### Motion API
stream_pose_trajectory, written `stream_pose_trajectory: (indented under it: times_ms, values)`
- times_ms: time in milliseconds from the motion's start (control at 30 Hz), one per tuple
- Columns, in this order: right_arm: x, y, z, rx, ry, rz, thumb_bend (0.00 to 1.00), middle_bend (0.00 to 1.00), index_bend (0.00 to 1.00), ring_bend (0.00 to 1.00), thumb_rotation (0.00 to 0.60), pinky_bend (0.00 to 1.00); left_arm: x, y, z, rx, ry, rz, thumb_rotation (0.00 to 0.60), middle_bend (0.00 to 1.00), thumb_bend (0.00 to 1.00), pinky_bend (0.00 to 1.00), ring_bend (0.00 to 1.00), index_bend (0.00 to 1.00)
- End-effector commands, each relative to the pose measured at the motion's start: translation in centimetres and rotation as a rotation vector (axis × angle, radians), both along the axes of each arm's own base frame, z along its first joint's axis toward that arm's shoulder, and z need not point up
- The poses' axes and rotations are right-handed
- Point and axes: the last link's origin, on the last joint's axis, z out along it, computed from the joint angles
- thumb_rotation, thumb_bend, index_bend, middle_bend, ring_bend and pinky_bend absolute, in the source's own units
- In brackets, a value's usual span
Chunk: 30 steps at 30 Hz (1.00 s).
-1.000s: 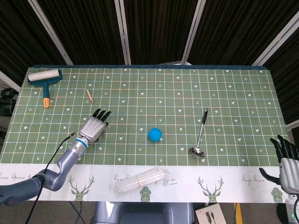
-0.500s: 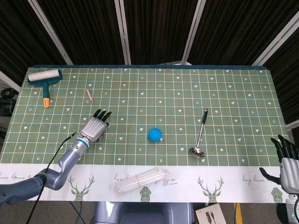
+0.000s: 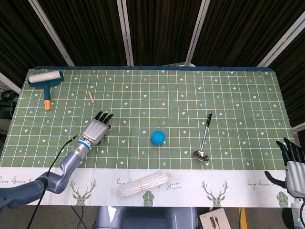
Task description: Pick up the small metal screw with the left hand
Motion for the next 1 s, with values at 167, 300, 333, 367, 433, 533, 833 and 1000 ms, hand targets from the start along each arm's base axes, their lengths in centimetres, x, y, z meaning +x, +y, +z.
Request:
stream_pose_trajectory:
  times_ms: [167,300,333,367,433,533,833,1000]
  values:
    - [-0.04,0.01,0.03,0.0,-0.002,-0.002,0.1,0.0,0.08,0.0,0.6,0.07,-0.18,0.21,0.31,-0.001,0.005,0.007,0.6,0.0,0.29,0.0,0.0,0.48]
    - [-0.03,0.0,0.0,0.001,-0.002,-0.002,0.1,0.0,0.08,0.0,0.6,0.07,-0.27,0.36,0.6,0.0,0.009,0.01,0.6,0.0,0.29,0.0,0.0,0.47]
    - [-0.02,0.0,-0.01,0.002,-0.002,-0.002,0.1,0.0,0.08,0.0,0.6,0.07,-0.31,0.36,0.6,-0.002,0.012,0.01,0.6,0.0,0.29,0.0,0.0,0.47]
    - [-0.01,-0.01,-0.02,0.002,-0.002,-0.002,0.1,0.0,0.08,0.0,0.6,0.07,-0.32,0.32,0.6,-0.004,0.013,0.01,0.6,0.0,0.29,0.0,0.0,0.47]
    - [0.0,0.0,-0.02,0.002,-0.001,-0.001,0.1,0.0,0.08,0.0,0.6,0.07,-0.38,0.27,0.53,-0.007,0.015,0.013,0.6,0.0,0.29,0.0,0.0,0.47]
    - [0.0,0.0,-0.04,0.002,-0.002,-0.002,0.1,0.0,0.08,0.0,0.6,0.07,-0.43,0.19,0.37,-0.009,0.018,0.013,0.6,0.0,0.29,0.0,0.0,0.47]
    - [-0.05,0.0,0.0,0.001,-0.004,-0.005,0.1,0.0,0.08,0.0,0.6,0.07,-0.38,0.4,0.41,-0.002,0.021,0.01,0.6,0.0,0.29,0.0,0.0,0.48]
    - [-0.07,0.0,0.0,0.001,-0.003,-0.006,0.1,0.0,0.08,0.0,0.6,0.07,-0.5,0.67,0.83,0.004,0.026,0.016,0.6,0.0,0.29,0.0,0.0,0.47]
